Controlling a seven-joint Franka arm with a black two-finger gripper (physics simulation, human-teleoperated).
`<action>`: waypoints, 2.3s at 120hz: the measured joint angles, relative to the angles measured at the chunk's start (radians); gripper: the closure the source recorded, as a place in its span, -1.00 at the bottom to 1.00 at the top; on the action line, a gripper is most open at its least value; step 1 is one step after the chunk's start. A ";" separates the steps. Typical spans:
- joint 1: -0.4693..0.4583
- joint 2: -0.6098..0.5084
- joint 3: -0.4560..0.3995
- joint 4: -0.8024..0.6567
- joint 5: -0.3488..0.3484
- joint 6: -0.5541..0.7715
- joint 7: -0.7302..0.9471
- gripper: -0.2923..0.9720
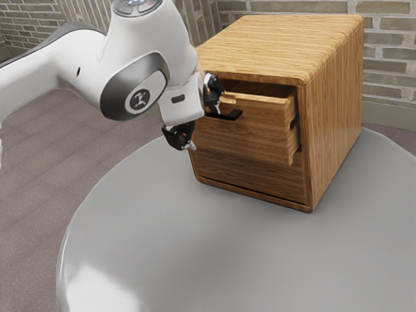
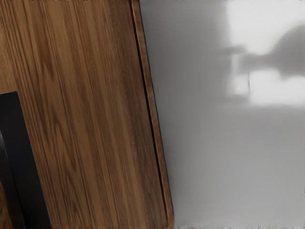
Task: Pull the drawer handle with one arm to open the drawer
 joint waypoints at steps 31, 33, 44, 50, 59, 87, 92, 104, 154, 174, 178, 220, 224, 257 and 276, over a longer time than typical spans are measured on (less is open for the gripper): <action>-0.008 -0.035 0.007 -0.040 0.000 0.006 -0.004 -0.54; -0.009 -0.035 0.009 -0.041 0.000 0.006 -0.004 -0.55; -0.004 -0.034 0.004 -0.045 0.000 0.013 -0.005 -0.52; -0.004 -0.034 0.004 -0.048 0.000 0.016 -0.006 -0.53; -0.001 -0.040 0.001 -0.059 0.000 0.021 -0.007 -0.54; -0.002 -0.074 0.002 -0.095 0.000 0.032 -0.012 -0.47; -0.003 -0.085 0.001 -0.105 0.000 0.033 -0.013 -0.45; -0.004 -0.116 0.001 -0.133 0.000 0.037 -0.014 -0.46; -0.005 -0.169 0.001 -0.196 0.000 0.042 -0.027 -0.49; -0.007 -0.193 0.006 -0.234 0.000 0.049 -0.034 -0.55; -0.007 -0.202 0.007 -0.246 0.000 0.051 -0.037 -0.54; -0.005 -0.266 0.014 -0.317 0.000 0.059 -0.050 -0.50; -0.004 -0.261 0.014 -0.316 0.000 0.063 -0.051 -0.50; -0.003 -0.269 0.015 -0.339 0.000 0.080 -0.058 -0.52; -0.005 -0.313 0.024 -0.383 0.003 0.084 -0.062 -0.44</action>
